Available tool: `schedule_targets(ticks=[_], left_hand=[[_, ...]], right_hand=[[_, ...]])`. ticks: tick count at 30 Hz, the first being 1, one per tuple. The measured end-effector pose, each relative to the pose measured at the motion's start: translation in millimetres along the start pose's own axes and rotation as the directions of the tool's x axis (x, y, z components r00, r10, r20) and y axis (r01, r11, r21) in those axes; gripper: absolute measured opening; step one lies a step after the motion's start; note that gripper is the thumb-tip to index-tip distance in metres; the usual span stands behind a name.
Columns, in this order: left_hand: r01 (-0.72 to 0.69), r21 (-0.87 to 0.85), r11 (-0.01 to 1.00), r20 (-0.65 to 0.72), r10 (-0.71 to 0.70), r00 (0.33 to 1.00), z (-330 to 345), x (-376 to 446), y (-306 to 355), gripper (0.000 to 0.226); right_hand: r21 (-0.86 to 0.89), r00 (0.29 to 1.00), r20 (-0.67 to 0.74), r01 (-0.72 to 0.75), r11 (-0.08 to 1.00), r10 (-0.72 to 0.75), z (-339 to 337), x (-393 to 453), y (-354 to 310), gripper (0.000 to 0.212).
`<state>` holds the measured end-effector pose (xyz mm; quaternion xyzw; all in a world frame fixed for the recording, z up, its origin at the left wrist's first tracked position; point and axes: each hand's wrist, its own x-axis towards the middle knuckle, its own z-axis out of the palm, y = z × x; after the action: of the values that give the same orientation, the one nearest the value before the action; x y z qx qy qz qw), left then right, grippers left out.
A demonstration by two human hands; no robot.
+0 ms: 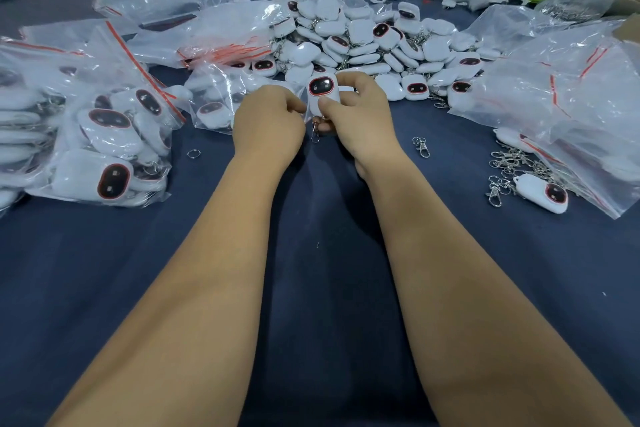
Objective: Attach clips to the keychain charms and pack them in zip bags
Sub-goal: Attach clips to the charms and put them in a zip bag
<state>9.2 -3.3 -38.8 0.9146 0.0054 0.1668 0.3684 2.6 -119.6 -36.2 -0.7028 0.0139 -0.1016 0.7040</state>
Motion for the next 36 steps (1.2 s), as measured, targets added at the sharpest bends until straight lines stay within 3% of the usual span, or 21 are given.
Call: schedule_targets(ticks=[5,9,12,25,36], left_hand=[[0.105,-0.239,0.965,0.035,-0.100,0.994,0.0,-1.1,3.9,0.030],[0.164,-0.440,0.883,0.066,-0.151,0.986,2.0,-1.5,6.0,0.016],[0.186,-0.527,0.829,0.092,-0.162,0.983,1.8,-3.3,8.0,0.020],[0.142,-0.546,0.826,0.130,-0.084,0.988,4.8,-1.3,5.6,0.033],[0.143,-0.549,0.823,0.114,-0.096,0.989,4.6,-0.1,4.7,0.025]], right_hand=[[-0.025,0.998,0.045,-0.031,0.999,0.032,0.7,2.8,1.5,0.028],[-0.085,0.998,0.051,-0.037,0.996,0.041,1.4,5.1,4.8,0.026],[-0.110,0.997,0.059,-0.038,0.993,0.045,1.9,6.3,6.6,0.026],[-0.127,0.997,0.061,-0.035,0.991,0.043,1.0,5.8,6.8,0.024],[-0.028,0.994,0.103,-0.041,0.999,0.044,1.9,1.3,-2.5,0.031]])
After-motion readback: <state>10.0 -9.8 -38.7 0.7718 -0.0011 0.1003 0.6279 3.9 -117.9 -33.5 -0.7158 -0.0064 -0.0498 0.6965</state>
